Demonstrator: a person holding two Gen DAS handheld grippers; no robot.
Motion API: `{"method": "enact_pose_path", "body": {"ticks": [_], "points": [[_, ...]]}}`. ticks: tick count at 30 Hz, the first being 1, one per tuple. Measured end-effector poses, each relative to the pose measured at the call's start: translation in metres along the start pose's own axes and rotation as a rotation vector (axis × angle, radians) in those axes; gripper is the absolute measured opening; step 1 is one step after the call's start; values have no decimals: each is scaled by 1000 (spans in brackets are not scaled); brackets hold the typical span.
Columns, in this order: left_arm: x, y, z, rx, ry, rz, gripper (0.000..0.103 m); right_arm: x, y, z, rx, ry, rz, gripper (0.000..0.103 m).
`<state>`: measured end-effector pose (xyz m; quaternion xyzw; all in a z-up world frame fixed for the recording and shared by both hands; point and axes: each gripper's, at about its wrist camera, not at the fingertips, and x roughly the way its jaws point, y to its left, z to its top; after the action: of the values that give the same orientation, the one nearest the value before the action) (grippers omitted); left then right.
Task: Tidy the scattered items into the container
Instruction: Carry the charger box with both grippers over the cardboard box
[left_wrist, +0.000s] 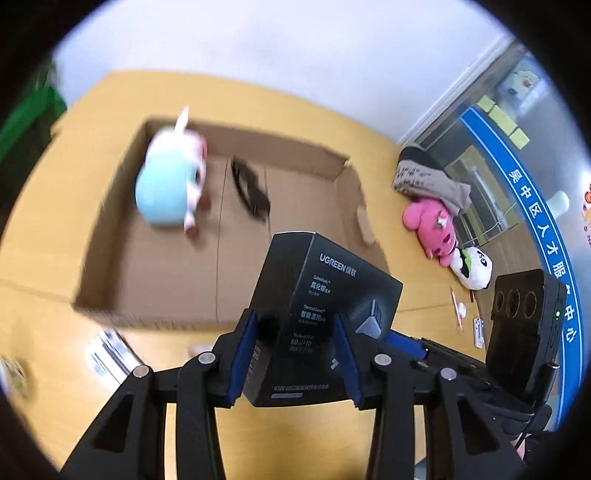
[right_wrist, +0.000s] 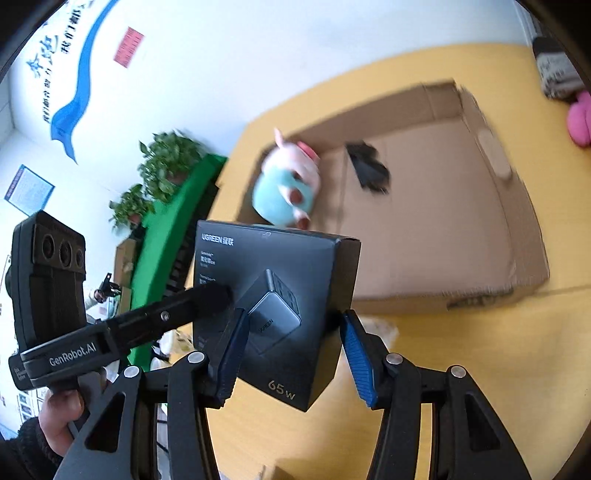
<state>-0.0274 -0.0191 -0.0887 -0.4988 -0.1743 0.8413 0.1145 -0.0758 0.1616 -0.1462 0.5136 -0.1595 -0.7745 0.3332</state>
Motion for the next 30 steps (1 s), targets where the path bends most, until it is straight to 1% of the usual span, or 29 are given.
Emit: {"method": "enact_pose_path", "body": {"ticks": [4,10,14,18,21,30], "points": [[-24,-6,18,25,-63,9,40,-14,20,18,-26,-53,25,56],[-55,-11,41,64,-136,15,40,-27,47,45,-58,-117,44,56],[-64,-6,52,68,-159,22,40,-33,64,59,-83,-142,45,56],[-63,10,60,49,-151,18,40,-22,74,69,-89,-138,45,56],[-55,25,64,39,-131,27,40,-4,76,75,-80,-121,45,56],[-13,81,77,-25,-59,30,40,66,70,85,-43,-28,27,56]]}}
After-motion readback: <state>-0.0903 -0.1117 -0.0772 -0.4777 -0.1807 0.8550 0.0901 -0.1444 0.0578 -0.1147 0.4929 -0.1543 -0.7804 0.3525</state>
